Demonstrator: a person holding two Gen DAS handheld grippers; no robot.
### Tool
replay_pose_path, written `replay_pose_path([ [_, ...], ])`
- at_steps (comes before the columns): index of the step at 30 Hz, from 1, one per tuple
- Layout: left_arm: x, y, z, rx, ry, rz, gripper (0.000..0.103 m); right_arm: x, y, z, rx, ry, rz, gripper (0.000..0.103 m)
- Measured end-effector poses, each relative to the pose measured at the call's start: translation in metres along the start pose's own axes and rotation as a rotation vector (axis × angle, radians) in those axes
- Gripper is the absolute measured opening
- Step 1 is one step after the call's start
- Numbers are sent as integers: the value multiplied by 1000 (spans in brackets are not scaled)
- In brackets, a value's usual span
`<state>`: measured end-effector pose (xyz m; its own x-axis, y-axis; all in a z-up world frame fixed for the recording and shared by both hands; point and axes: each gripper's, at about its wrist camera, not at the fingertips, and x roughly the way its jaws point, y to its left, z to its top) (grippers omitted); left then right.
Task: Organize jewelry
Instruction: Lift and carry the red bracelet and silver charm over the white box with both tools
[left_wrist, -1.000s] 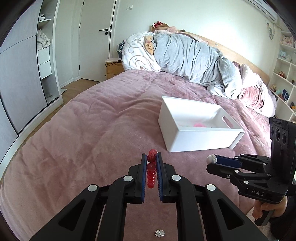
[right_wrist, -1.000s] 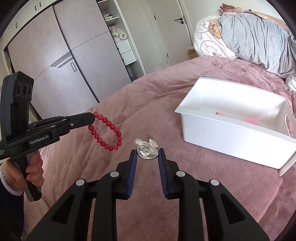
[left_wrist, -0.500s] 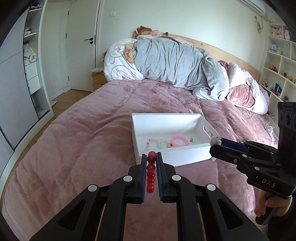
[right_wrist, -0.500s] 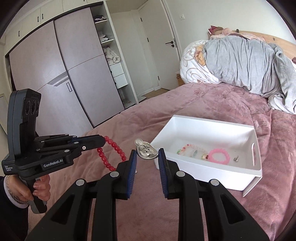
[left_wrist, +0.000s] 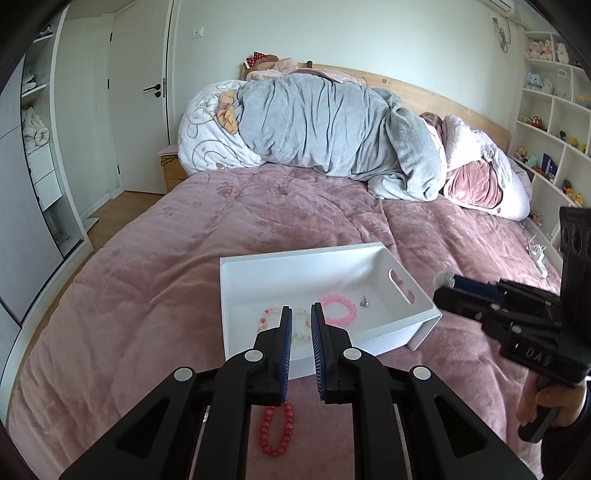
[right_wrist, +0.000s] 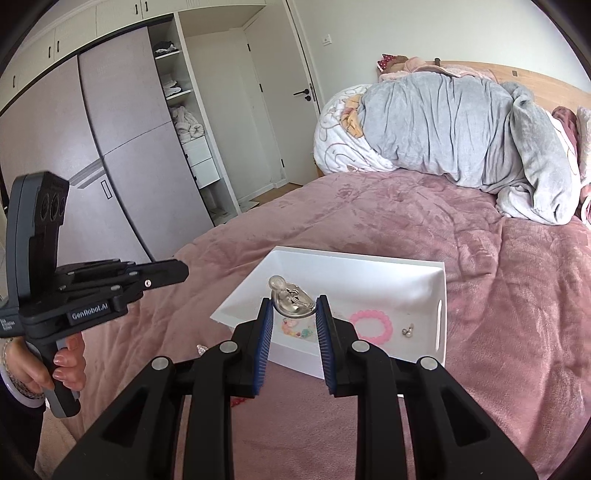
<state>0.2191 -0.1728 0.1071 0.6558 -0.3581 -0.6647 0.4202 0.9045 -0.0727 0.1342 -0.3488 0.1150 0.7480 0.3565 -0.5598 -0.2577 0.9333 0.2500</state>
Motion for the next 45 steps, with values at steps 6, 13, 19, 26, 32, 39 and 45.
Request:
replay_pose_path([
  [6, 40, 11, -63, -14, 65, -11, 35, 12, -15, -11, 16, 27, -8, 24],
  [13, 90, 16, -132, 3, 194, 20, 35, 26, -16, -20, 22, 55, -5, 24],
  [19, 123, 10, -159, 45, 278, 50, 35, 32, -17, -22, 24, 69, -3, 24],
  [26, 135, 16, -165, 54, 311, 24, 15, 37, -17, -24, 21, 84, -5, 24],
  [32, 125, 14, -161, 86, 303, 30, 15, 39, -15, -22, 19, 84, 0, 24],
  [39, 87, 15, -125, 29, 203, -40, 15, 39, -13, -15, 15, 66, 1, 24],
  [45, 46, 7, -77, 6, 95, -102, 15, 39, -12, -6, 17, 49, 8, 24],
])
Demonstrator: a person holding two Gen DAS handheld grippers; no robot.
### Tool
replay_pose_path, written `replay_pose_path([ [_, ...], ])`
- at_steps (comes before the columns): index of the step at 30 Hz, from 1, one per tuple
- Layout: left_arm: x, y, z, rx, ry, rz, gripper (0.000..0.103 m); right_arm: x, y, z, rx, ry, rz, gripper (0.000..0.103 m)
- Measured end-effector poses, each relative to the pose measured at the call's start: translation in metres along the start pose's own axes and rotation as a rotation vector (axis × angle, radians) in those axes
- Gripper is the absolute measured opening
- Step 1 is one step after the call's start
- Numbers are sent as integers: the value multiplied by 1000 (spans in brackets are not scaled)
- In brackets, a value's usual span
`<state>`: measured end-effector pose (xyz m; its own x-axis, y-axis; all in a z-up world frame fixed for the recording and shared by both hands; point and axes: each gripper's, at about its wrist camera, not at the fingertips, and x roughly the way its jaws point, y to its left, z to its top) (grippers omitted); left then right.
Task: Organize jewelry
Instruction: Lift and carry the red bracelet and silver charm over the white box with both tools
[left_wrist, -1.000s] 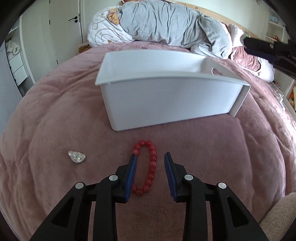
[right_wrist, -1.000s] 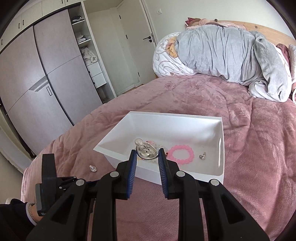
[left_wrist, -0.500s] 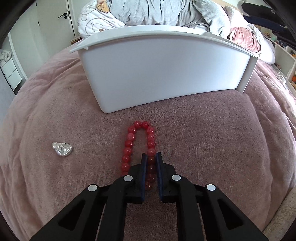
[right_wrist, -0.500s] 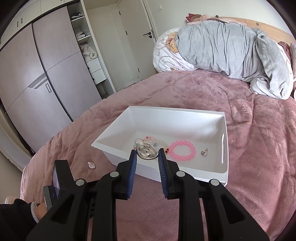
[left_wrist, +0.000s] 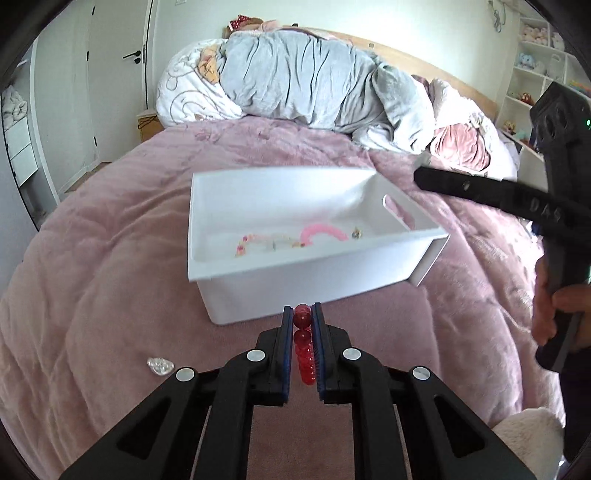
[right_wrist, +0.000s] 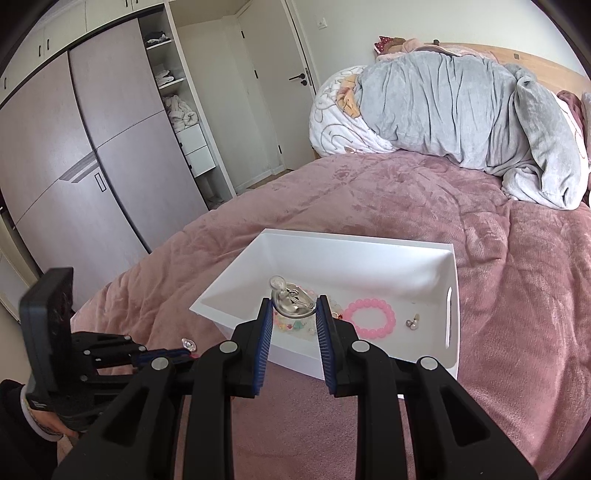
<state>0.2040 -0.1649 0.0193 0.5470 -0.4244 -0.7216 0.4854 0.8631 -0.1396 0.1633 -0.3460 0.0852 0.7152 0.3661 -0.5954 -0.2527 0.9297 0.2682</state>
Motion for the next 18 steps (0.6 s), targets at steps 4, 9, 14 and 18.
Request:
replay_pose_path([
  [4, -23, -9, 37, 9, -61, -32, 15, 2, -1, 7, 4, -6, 2, 24],
  [9, -32, -21, 75, 31, -88, -50, 15, 3, -2, 17, -3, -16, -1, 24],
  [14, -17, -20, 101, 43, -93, -24, 15, 9, -6, 26, -11, -12, -12, 24],
  [18, 10, -16, 121, 39, -77, 7, 15, 21, -14, 31, -7, 7, -25, 24],
])
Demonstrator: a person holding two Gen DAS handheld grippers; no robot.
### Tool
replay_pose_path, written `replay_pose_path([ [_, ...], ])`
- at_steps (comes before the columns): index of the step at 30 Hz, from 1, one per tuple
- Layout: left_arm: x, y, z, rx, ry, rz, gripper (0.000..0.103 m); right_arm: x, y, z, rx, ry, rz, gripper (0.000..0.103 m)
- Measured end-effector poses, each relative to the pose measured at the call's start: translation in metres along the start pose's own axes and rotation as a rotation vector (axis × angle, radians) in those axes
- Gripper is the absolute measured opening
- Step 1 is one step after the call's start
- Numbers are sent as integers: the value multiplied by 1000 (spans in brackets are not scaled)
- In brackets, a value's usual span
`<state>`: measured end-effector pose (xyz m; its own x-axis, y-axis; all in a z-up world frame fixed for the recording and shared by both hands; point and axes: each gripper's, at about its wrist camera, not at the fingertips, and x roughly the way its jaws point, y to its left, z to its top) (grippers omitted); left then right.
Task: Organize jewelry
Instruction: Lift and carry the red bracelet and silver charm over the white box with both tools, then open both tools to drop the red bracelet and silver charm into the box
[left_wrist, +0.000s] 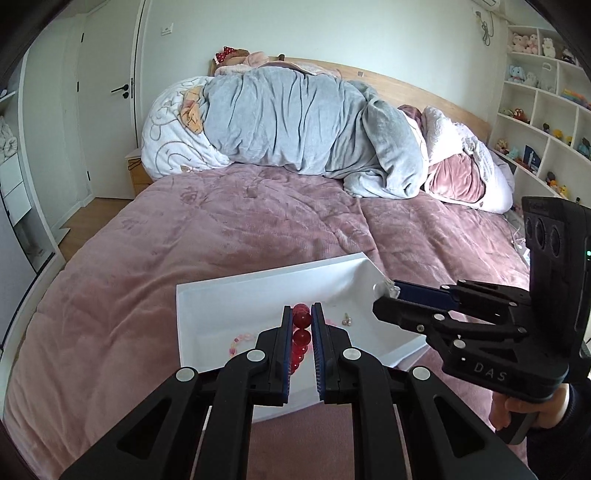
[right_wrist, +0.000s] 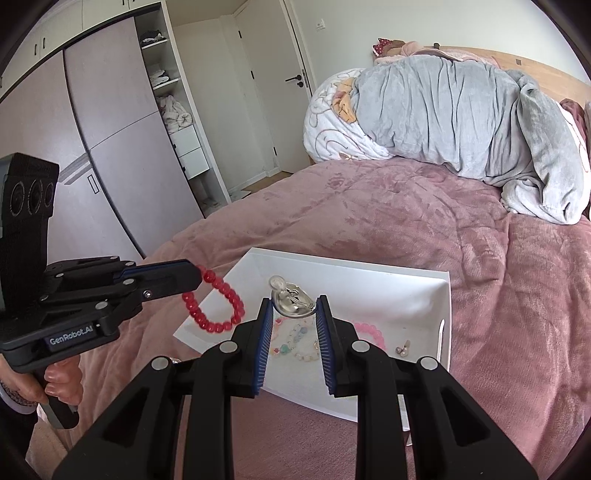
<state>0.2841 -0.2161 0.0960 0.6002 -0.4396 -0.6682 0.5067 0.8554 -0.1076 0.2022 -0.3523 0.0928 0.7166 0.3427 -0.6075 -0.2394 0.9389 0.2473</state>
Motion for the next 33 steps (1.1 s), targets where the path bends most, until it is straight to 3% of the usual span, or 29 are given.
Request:
replay_pose_path([
  [6, 53, 11, 8, -30, 57, 34, 15, 27, -17, 4, 10, 56, -14, 24],
  [14, 116, 26, -7, -58, 180, 90, 15, 78, -28, -2, -53, 200, -96, 24],
  [23, 139, 27, -21, -42, 239, 111, 17, 111, -43, -12, 27, 310, -122, 26],
  [25, 132, 24, -21, -44, 214, 106, 29, 110, -45, -13, 36, 309, -130, 30],
  [26, 127, 23, -21, -43, 196, 101, 39, 108, -43, -14, 38, 309, -129, 37],
  [29, 110, 19, -20, -24, 155, 92, 67, 98, -40, -14, 32, 286, -145, 40],
  [30, 104, 17, -20, -17, 143, 85, 72, 92, -39, -13, 35, 267, -148, 41],
  [33, 77, 14, -17, -3, 83, 81, 72, 67, -30, -8, 54, 180, -172, 51],
])
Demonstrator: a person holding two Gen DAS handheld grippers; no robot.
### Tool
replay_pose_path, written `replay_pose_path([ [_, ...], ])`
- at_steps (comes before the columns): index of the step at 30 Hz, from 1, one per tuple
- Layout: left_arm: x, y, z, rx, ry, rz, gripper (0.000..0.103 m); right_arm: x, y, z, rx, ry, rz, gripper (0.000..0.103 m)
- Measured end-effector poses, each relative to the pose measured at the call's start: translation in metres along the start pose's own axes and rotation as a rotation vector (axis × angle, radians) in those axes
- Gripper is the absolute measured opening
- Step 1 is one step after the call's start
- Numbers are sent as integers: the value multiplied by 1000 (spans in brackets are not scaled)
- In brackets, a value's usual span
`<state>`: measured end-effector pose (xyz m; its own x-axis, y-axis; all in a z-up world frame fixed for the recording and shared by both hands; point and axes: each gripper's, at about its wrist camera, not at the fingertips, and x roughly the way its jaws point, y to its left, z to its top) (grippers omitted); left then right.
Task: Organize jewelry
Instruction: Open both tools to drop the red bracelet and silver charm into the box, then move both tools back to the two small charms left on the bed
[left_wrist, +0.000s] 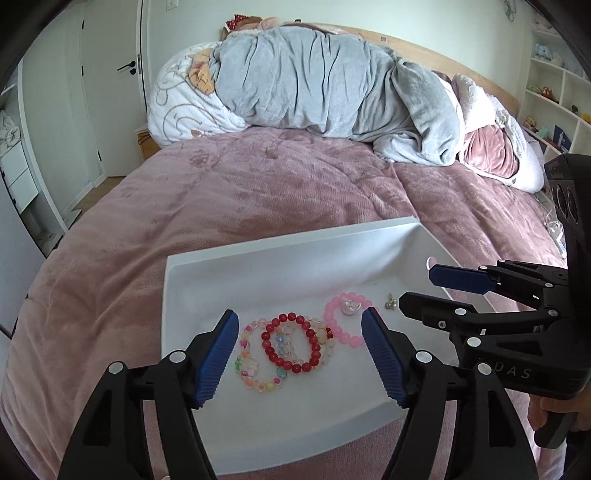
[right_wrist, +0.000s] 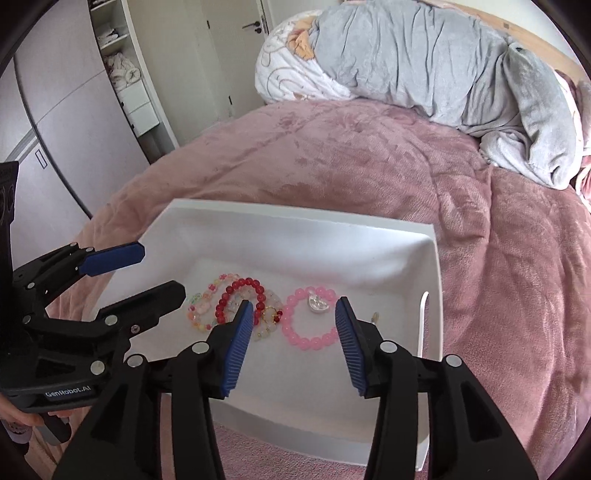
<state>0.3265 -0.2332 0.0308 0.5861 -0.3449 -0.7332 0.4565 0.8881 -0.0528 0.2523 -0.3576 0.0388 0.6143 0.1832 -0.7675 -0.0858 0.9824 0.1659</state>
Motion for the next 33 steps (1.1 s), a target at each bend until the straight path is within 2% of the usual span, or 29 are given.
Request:
replay_pose_path([
  [3, -34, 6, 1, -29, -66, 2, 82, -28, 9, -1, 23, -76, -6, 61],
  [6, -74, 16, -2, -40, -140, 5, 90, -51, 26, -2, -14, -129, -49, 73],
  [8, -101, 23, -7, -36, -181, 21, 92, -66, 40, -6, -36, -159, -69, 85],
  [11, -140, 38, -21, -51, -245, 38, 94, -88, 62, -12, -52, -205, -82, 89],
  [15, -177, 62, -44, -87, -265, 88, 95, -105, 92, -21, -42, -253, -46, 92],
  [20, -213, 93, -77, -146, -282, 125, 96, -109, 132, -32, -74, -254, -26, 93],
  [23, -228, 103, -97, -141, -295, 169, 97, -109, 153, -41, -83, -266, 2, 94],
  [29, -247, 114, -146, -152, -291, 201, 98, -96, 193, -58, -181, -261, 72, 94],
  [33, -245, 121, -182, -165, -265, 209, 99, -80, 219, -68, -258, -228, 67, 94],
])
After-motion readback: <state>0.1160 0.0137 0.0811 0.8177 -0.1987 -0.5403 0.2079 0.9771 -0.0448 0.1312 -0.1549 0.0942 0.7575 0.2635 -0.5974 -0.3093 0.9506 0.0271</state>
